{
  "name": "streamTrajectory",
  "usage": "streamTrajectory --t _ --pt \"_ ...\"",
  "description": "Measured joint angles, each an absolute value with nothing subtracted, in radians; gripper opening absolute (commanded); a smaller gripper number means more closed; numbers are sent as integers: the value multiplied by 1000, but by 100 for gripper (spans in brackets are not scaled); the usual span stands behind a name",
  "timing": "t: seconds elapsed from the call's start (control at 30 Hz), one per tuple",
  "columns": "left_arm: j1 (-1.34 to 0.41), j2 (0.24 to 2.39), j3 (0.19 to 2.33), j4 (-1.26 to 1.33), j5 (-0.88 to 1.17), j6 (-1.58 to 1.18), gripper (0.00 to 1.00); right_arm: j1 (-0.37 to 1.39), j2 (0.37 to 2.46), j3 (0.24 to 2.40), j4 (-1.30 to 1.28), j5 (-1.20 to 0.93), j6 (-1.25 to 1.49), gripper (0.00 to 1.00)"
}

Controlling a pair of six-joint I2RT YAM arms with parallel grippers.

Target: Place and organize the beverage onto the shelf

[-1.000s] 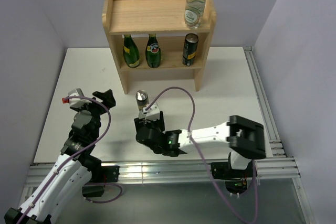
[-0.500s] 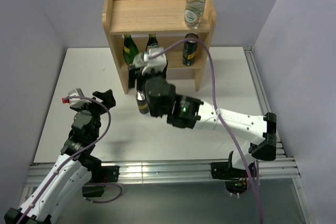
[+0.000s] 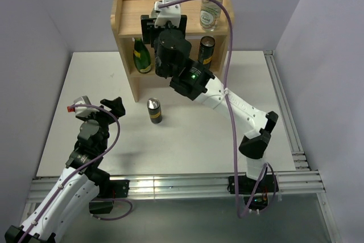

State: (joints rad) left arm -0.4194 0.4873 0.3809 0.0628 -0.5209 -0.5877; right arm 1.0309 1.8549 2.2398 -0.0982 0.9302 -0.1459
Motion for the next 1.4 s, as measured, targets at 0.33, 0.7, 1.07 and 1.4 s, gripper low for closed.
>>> streamTrajectory --t 0.33,0.7,1.07,1.4 --pt "-419 480 380 63 -520 -588 99 923 1934 2286 -160 898 -162 0" --pt "-419 479 380 63 -520 -588 99 827 1932 2295 -162 895 -130 0" --pt "-419 481 379 63 -520 -588 99 818 1932 2304 -185 889 -109 6" --pt "-419 482 379 64 -520 -588 99 809 1932 2301 -184 889 -75 45"
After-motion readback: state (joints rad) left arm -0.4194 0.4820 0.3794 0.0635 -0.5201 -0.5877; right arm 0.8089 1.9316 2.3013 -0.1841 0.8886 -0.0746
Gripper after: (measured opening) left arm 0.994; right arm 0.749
